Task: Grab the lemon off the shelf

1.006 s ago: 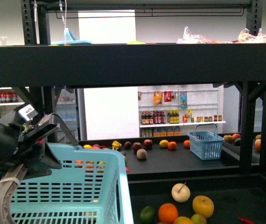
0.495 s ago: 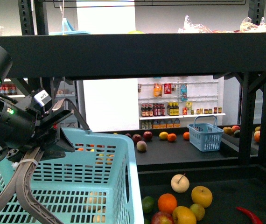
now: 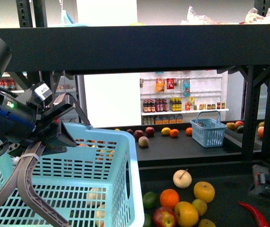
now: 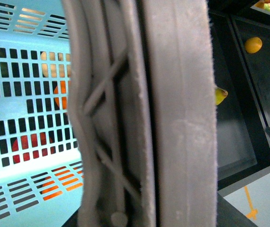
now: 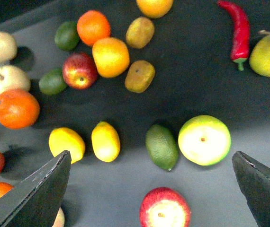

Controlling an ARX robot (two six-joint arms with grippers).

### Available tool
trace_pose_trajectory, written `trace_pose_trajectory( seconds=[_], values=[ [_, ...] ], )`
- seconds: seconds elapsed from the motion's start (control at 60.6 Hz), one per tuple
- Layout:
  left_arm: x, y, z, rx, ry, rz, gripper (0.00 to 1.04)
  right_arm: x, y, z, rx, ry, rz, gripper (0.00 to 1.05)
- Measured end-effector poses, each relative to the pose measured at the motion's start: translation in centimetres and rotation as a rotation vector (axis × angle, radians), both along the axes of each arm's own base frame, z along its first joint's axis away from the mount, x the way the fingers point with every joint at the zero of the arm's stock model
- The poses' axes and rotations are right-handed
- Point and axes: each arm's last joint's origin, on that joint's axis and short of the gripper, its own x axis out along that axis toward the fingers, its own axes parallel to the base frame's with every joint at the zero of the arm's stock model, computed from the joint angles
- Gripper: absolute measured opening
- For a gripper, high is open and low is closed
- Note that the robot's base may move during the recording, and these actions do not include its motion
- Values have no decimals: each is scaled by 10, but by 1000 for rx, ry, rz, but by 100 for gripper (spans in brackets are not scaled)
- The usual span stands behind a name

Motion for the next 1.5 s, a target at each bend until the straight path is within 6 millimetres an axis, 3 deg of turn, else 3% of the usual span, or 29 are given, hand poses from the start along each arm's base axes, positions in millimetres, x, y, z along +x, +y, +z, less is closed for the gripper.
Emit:
trace_pose_trajectory(
  seconds=[0.181, 0.429, 0.577, 1.023, 1.501],
  values=[
    [0, 0, 0, -1, 0, -2, 27, 43, 36, -48, -58, 69, 117, 102],
    [0, 0, 0, 2, 0, 3, 27, 62, 88, -100, -76, 126, 224, 102],
    [0, 0, 0, 2, 0, 3, 27, 72, 108, -121, -101, 131, 257, 102],
    [0, 0, 0, 1, 0, 2, 27, 91, 116, -182, -172, 197, 261, 102],
    [0, 0, 0, 1, 0, 1, 27, 107, 130, -212, -200, 229, 286, 102]
  ],
)
